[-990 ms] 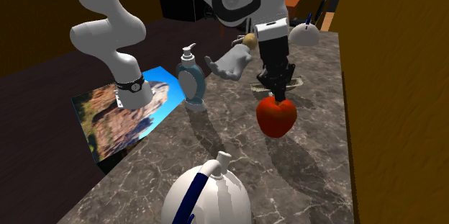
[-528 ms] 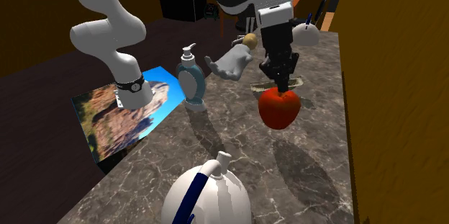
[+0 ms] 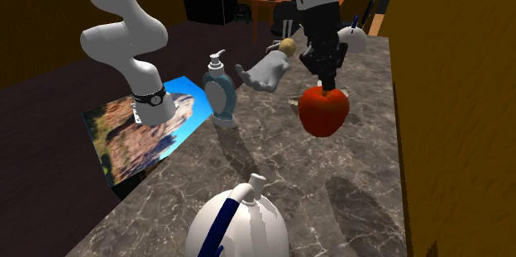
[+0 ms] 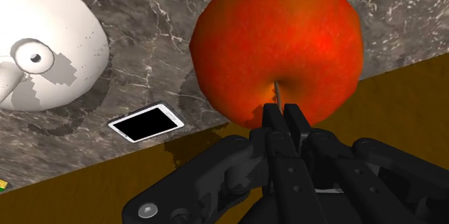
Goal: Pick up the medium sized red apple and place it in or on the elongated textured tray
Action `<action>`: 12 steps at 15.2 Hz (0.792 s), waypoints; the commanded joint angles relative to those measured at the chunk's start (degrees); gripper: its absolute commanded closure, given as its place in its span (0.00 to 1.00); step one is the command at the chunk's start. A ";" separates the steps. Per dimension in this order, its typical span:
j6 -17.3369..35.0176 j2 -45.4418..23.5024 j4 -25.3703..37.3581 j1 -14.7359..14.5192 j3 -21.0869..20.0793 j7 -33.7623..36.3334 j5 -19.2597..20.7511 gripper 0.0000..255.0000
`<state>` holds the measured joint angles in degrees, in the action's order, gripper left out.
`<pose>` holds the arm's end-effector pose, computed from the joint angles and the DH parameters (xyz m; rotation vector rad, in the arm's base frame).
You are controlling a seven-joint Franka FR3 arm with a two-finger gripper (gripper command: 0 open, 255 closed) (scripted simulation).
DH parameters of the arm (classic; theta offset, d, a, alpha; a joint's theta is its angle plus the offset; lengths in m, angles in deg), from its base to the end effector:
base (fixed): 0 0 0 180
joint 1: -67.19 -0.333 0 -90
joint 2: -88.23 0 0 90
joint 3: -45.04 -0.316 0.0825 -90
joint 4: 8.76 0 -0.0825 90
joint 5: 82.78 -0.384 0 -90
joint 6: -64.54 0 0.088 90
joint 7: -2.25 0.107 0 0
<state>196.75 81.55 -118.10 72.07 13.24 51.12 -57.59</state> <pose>0.5550 0.2602 0.4763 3.0069 -0.2225 0.6518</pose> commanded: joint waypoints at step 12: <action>-9.26 2.28 6.31 -2.65 -2.61 1.18 -2.16 1.00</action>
<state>188.55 84.21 -112.74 70.16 11.14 51.13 -60.24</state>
